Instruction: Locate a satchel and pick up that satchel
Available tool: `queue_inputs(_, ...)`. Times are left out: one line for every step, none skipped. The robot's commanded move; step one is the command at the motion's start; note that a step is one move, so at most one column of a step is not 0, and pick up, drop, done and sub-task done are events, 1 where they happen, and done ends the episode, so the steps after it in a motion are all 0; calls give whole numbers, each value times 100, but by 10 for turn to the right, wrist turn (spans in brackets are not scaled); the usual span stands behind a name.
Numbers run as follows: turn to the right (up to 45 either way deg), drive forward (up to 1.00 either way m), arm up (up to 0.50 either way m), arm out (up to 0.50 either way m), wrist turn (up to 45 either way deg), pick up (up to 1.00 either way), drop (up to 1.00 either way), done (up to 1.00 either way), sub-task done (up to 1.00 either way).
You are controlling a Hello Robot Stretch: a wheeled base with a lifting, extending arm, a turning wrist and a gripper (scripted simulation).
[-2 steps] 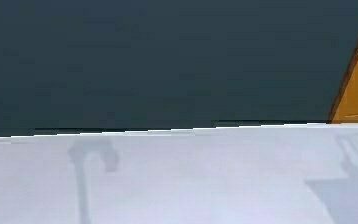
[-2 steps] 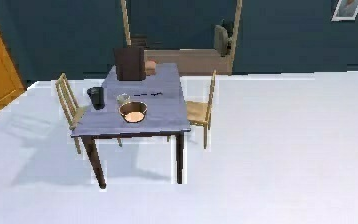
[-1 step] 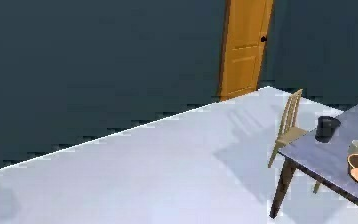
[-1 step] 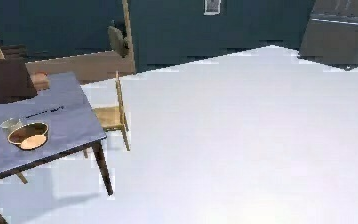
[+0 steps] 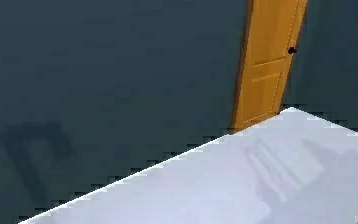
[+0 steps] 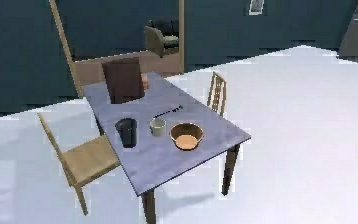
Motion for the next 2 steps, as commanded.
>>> queue_inputs(180,0,0,0,0,0,0,0,0)
queue_inputs(0,100,0,0,0,0,0,0,0)
